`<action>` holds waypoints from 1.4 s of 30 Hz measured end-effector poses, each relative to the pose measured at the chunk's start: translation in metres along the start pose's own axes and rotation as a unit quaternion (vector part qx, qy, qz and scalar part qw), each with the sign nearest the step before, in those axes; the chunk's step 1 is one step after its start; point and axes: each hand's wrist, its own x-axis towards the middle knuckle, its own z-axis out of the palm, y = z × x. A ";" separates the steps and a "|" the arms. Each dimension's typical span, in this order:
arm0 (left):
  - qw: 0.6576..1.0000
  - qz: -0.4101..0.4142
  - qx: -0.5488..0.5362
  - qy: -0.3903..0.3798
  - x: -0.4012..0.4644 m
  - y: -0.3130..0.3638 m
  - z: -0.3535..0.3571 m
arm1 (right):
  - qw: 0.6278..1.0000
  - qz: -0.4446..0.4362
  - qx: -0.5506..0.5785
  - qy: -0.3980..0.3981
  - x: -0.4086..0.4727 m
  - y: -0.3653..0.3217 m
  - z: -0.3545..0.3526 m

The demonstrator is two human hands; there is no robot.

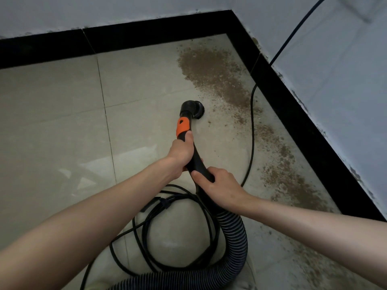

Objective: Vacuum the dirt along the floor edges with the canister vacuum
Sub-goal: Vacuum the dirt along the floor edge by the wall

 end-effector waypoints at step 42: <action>0.982 0.091 -0.167 -0.014 0.094 0.158 -0.108 | 0.950 -0.067 0.279 -0.121 0.122 -0.114 0.008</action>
